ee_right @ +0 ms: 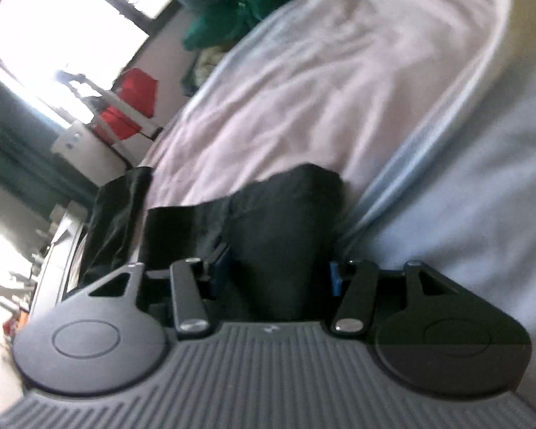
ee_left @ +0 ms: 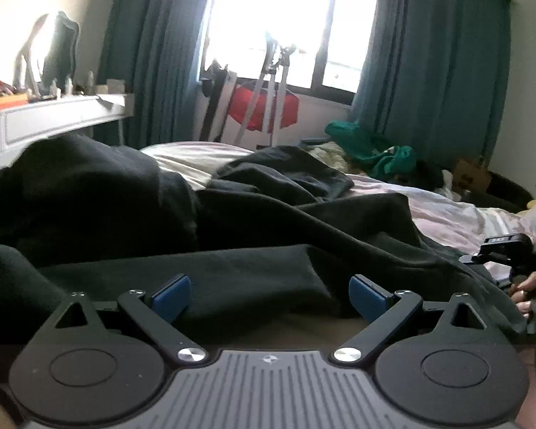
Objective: Fold clothes
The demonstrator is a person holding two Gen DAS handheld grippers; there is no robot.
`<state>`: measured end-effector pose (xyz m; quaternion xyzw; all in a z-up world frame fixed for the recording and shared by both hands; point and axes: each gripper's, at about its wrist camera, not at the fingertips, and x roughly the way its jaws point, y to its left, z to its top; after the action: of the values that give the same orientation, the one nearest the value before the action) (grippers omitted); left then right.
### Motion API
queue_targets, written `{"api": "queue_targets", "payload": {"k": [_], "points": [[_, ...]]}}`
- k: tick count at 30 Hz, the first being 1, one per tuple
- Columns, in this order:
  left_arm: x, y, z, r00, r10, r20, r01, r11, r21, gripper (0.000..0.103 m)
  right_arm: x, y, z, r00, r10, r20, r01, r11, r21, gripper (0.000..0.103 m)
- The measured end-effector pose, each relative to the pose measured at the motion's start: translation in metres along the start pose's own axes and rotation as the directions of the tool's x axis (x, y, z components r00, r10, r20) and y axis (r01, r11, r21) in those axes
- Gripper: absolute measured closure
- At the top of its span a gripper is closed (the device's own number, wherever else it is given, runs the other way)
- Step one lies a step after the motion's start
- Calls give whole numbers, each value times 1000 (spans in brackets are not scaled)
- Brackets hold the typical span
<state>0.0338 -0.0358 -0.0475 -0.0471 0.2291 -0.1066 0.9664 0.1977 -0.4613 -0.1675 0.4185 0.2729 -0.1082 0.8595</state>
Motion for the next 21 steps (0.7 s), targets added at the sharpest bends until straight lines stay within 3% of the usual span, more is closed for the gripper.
{"api": "queue_targets", "payload": {"k": [2, 9, 11, 14, 19, 21], "points": [[9, -1, -3, 1000, -3, 10, 3, 1000, 7, 6, 3, 1, 5, 999, 4, 34, -4, 1000, -9, 91], [10, 5, -1, 1000, -19, 13, 19, 999, -32, 6, -57, 18, 18, 978, -40, 207, 54, 997, -58, 94], [3, 6, 1, 999, -24, 22, 25, 999, -45, 6, -76, 23, 22, 965, -51, 257, 73, 995, -75, 100], [-10, 7, 3, 999, -29, 37, 31, 998, -56, 6, -114, 19, 24, 936, -36, 351, 84, 989, -123, 100], [-32, 8, 7, 997, -36, 61, 41, 997, -73, 6, -140, -24, 40, 954, 19, 300, -37, 998, 57, 100], [-40, 9, 8, 997, -39, 71, 44, 996, -79, 6, -132, -35, 36, 973, 89, 211, -111, 989, 97, 98]]}}
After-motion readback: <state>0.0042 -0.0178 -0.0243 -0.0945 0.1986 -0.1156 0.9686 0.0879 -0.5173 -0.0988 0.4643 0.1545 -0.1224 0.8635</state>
